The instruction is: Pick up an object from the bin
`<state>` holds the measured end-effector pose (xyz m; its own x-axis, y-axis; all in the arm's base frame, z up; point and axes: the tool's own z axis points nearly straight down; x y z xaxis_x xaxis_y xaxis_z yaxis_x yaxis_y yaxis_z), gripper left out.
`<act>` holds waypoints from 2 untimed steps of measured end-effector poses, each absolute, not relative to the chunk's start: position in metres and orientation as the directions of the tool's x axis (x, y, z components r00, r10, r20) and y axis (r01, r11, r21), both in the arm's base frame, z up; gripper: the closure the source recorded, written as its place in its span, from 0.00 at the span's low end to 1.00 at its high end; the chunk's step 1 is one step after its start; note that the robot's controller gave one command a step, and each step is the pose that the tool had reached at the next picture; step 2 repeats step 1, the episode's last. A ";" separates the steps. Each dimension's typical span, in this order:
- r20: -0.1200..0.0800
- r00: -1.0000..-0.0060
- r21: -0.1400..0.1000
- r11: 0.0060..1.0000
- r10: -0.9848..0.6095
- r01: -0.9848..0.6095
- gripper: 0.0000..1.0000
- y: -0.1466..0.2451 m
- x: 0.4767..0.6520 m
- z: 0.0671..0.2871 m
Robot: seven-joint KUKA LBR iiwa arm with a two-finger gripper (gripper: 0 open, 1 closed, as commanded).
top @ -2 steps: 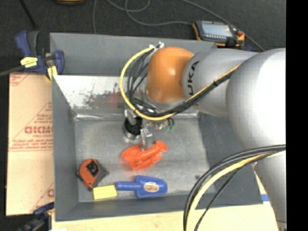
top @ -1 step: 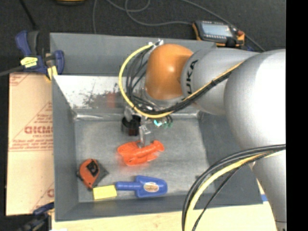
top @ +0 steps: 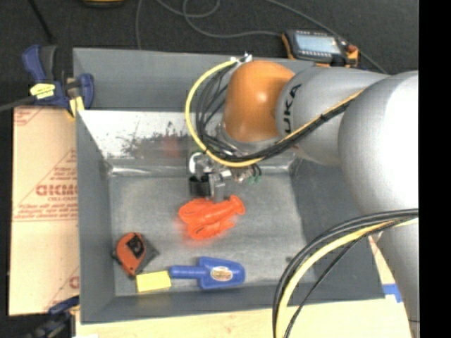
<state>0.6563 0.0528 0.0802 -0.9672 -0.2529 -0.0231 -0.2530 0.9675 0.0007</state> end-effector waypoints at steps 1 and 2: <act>-0.023 -0.967 0.001 0.968 -0.252 -0.252 1.00 0.053 0.656 0.080; -0.023 -0.967 0.001 0.968 -0.252 -0.252 1.00 0.053 0.656 0.080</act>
Offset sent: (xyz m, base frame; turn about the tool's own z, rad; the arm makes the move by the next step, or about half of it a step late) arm -0.0066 0.0001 0.1409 -0.0491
